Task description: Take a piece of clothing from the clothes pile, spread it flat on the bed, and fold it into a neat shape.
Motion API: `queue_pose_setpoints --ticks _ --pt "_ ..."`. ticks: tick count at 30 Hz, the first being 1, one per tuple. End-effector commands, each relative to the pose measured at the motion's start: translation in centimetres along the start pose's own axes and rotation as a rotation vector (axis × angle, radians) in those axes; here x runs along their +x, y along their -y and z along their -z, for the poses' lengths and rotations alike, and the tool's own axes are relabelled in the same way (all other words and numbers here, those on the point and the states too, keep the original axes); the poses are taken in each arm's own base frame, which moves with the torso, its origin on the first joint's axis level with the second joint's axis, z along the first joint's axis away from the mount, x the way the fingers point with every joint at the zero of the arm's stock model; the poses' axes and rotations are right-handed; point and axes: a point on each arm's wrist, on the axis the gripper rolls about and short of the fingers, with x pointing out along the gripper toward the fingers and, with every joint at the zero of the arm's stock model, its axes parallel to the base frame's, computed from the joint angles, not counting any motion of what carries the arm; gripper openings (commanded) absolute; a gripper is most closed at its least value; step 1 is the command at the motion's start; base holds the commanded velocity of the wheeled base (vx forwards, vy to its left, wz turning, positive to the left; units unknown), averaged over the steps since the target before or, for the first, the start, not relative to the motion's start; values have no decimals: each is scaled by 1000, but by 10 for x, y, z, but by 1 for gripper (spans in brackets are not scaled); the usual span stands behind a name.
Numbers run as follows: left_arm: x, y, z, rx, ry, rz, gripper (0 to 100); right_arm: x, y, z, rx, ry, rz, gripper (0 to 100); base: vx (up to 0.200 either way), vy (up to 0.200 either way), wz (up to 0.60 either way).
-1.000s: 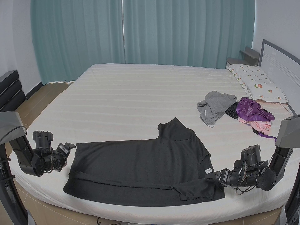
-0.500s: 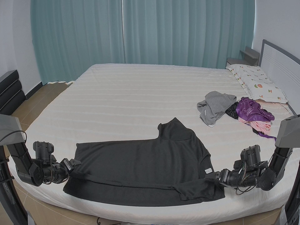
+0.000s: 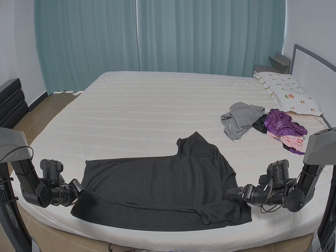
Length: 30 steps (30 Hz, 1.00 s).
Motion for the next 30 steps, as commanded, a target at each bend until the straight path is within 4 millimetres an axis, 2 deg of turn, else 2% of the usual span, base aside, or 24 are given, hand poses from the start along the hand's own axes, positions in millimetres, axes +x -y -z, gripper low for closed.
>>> queue_pose_setpoints --ticks 1,4,8,17,27,28,30 --pt "-1 -1 0 -4 2 -2 0 15 6 -1 -30 -10 4 100 0 0 0" --pt "0 -2 0 -5 -3 -6 0 27 14 2 -121 -33 21 100 0 0 0" --pt "1 -2 2 -4 -7 -8 0 34 15 3 -216 -48 19 100 0 0 0" --pt "0 -2 3 -4 -11 -11 0 39 15 -6 -232 -27 -4 100 0 0 0" --pt "1 -2 3 -3 -13 -11 0 43 31 -9 -331 -39 -28 100 0 0 0" --pt "1 -2 3 -3 -13 -11 0 43 33 -9 -333 -27 -30 0 0 0 0" --pt "1 -2 3 -3 -12 -10 0 43 33 -9 -334 -22 -31 0 0 0 0"
